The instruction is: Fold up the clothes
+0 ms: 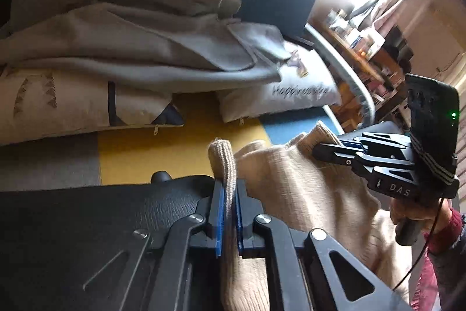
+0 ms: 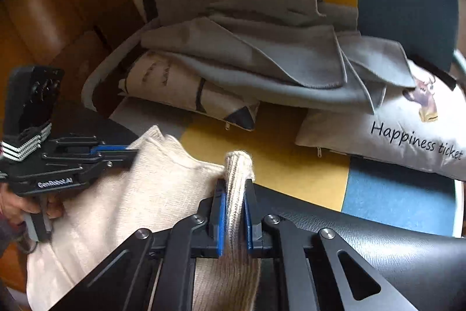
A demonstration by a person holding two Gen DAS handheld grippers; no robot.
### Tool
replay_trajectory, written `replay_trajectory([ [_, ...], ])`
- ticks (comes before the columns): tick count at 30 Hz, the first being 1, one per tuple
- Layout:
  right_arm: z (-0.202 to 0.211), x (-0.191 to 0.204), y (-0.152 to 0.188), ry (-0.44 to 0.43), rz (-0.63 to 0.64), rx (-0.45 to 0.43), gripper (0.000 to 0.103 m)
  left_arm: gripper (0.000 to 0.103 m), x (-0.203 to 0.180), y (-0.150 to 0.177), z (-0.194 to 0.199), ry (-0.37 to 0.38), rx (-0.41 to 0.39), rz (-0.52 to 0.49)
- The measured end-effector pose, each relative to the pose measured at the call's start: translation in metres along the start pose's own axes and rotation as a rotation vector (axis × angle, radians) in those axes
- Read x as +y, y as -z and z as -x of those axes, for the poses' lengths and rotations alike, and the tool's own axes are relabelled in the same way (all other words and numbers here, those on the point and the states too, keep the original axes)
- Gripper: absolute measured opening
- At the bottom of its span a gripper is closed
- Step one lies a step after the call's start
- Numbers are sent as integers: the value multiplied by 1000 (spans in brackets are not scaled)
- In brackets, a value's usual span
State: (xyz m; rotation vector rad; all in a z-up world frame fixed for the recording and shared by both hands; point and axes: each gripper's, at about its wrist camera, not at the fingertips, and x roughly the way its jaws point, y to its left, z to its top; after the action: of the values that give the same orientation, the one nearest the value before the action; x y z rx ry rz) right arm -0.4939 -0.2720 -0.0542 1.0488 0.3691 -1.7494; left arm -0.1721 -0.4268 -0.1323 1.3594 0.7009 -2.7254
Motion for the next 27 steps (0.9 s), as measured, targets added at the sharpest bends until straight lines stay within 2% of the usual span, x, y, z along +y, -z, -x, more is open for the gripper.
replay_trajectory([
  [5, 41, 7, 4, -15, -33, -83, 11, 5, -10, 12, 54, 76, -119, 17],
  [11, 103, 28, 30, -53, -41, -158, 11, 5, -34, 41, 113, 140, -200, -9],
  [17, 139, 45, 82, -70, -59, -171, 11, 5, -66, 91, 135, 154, -194, -72],
  [23, 147, 56, 142, -71, -92, -147, 11, 5, -79, 144, 137, 154, -153, -86],
  [27, 142, 57, 173, -59, -110, -122, 11, 5, -81, 175, 128, 114, -104, -105],
])
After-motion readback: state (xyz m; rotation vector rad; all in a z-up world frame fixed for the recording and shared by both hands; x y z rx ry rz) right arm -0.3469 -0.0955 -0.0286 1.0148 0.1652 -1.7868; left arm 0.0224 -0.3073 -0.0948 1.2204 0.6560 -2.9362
